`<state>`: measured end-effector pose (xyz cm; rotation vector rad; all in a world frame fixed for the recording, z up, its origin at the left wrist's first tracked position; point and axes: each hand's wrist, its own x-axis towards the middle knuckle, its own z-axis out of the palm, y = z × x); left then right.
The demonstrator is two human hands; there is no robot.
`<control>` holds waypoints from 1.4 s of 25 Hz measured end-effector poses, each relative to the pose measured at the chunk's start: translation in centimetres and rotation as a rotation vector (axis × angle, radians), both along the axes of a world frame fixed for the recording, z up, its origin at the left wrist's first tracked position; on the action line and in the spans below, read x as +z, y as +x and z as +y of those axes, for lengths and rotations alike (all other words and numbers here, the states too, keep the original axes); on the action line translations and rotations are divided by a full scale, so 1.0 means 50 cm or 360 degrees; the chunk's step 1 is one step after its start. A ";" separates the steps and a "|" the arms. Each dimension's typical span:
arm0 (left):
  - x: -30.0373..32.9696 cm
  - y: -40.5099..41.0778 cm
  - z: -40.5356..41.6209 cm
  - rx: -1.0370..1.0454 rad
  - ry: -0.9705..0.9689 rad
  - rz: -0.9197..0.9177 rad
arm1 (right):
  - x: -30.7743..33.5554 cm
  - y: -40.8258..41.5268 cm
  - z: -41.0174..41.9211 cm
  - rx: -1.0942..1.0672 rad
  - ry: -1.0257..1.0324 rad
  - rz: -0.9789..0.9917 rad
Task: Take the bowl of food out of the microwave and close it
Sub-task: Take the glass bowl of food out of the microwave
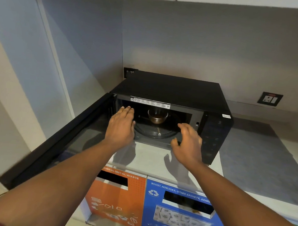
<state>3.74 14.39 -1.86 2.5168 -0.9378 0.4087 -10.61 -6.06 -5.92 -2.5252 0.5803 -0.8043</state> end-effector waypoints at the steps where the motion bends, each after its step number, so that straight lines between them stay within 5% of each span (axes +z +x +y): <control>1: -0.006 -0.004 -0.016 -0.0042 -0.0120 0.0124 | -0.002 0.010 -0.003 0.0066 0.0052 0.0020; 8: -0.105 0.087 -0.149 -0.0074 -0.0748 0.0771 | -0.059 0.142 -0.038 0.0212 0.0672 -0.0028; 19: -0.307 0.342 -0.376 -0.0073 -0.1731 0.1213 | -0.214 0.432 -0.163 -0.0135 0.1283 -0.0601; 31: -0.297 0.417 -0.458 -0.0073 -0.1738 0.1606 | -0.231 0.538 -0.196 0.0061 0.1769 -0.0793; 35: -0.281 0.391 -0.458 -0.0107 -0.1996 0.1852 | -0.235 0.535 -0.201 0.0083 0.1775 -0.0753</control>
